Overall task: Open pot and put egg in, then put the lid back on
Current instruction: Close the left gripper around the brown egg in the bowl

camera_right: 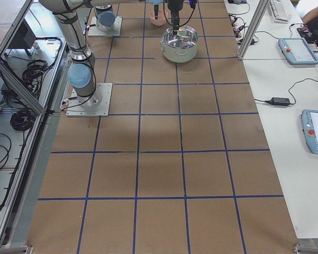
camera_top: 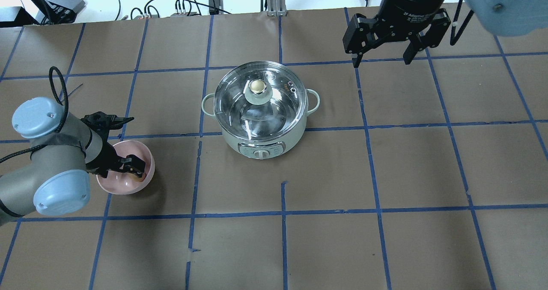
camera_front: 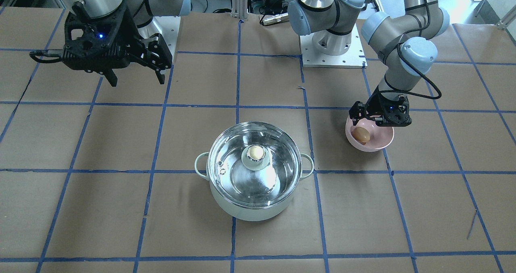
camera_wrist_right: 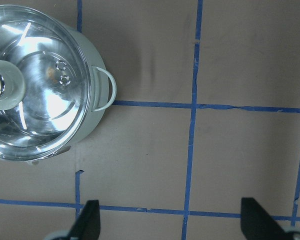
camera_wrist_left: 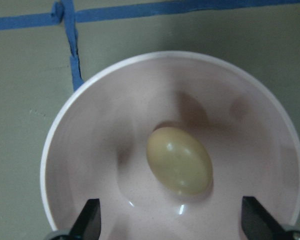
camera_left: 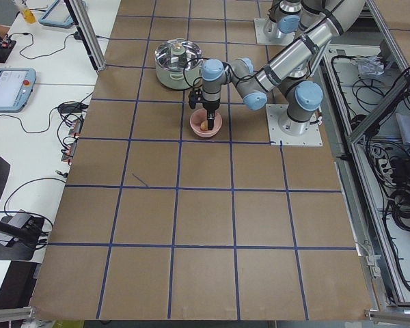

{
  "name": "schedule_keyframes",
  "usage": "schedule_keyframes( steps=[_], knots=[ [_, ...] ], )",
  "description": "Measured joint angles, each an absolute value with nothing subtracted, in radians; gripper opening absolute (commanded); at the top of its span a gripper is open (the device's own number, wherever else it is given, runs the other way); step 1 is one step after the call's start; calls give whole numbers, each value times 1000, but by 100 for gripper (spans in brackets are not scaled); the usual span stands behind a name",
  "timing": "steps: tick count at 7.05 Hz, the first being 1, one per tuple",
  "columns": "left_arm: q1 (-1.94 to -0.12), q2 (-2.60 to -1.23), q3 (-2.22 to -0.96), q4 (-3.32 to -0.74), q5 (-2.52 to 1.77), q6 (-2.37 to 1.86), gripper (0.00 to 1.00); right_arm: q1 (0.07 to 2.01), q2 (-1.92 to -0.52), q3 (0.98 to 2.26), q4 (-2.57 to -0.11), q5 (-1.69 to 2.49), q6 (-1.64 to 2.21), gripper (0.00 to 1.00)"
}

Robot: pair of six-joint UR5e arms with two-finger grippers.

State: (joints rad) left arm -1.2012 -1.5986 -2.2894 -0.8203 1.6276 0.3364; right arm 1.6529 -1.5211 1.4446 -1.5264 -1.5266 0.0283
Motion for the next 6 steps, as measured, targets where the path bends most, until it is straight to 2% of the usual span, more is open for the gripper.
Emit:
schedule_keyframes(
  steps=[6],
  knots=[
    [-1209,-1672,-2291,-714,1614,175,99,1660,-1522,1443,-1523,-1530,32,100]
  ],
)
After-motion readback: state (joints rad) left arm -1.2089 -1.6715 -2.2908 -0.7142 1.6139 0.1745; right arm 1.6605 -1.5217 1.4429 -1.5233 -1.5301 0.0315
